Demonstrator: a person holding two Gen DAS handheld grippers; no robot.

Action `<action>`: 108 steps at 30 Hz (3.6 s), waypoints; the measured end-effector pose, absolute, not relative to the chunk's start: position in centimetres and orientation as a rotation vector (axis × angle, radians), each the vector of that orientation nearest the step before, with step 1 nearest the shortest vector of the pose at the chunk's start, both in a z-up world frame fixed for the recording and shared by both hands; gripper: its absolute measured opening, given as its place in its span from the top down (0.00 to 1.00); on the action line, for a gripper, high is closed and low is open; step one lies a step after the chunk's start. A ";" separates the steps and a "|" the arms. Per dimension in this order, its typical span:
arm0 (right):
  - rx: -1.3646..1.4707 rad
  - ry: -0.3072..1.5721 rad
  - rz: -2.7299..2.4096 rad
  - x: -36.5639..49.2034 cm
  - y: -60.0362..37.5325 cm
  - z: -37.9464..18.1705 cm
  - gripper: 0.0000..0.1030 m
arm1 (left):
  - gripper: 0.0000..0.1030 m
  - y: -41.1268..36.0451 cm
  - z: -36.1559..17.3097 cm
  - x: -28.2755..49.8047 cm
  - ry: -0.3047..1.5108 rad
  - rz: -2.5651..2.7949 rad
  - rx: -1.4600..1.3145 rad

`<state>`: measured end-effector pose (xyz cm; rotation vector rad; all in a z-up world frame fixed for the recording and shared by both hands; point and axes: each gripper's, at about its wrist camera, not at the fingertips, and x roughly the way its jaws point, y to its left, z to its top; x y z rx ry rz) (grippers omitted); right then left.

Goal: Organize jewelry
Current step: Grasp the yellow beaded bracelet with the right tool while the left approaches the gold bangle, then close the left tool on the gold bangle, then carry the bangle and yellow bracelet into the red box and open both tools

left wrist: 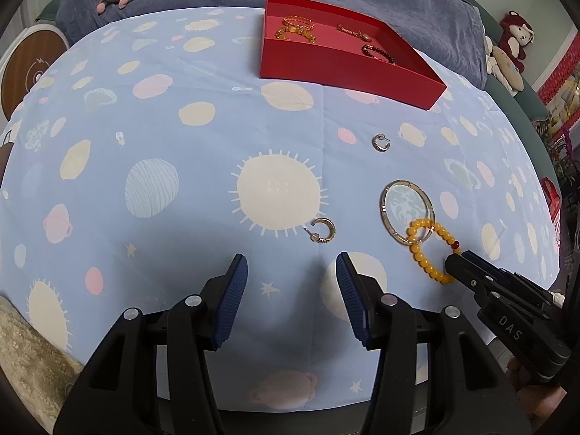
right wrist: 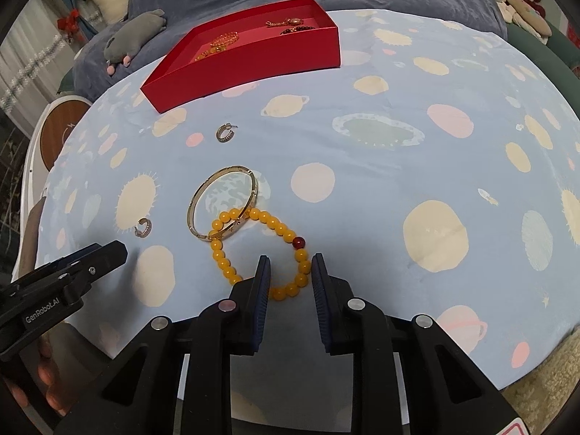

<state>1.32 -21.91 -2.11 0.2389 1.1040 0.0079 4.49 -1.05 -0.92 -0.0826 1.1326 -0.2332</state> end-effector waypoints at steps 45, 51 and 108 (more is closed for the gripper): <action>0.318 1.122 0.001 -0.3 -24.0 -1.9 0.93 | 0.97 -9.1 -1.7 7.0 1.140 -0.356 0.015; 0.343 1.070 -0.004 -0.1 -24.6 0.1 0.93 | 0.97 -7.3 -0.5 6.7 1.136 -0.336 -0.021; 0.317 0.848 0.128 19.8 -22.7 9.2 0.93 | 0.97 -6.3 8.0 23.1 0.996 -0.280 -0.108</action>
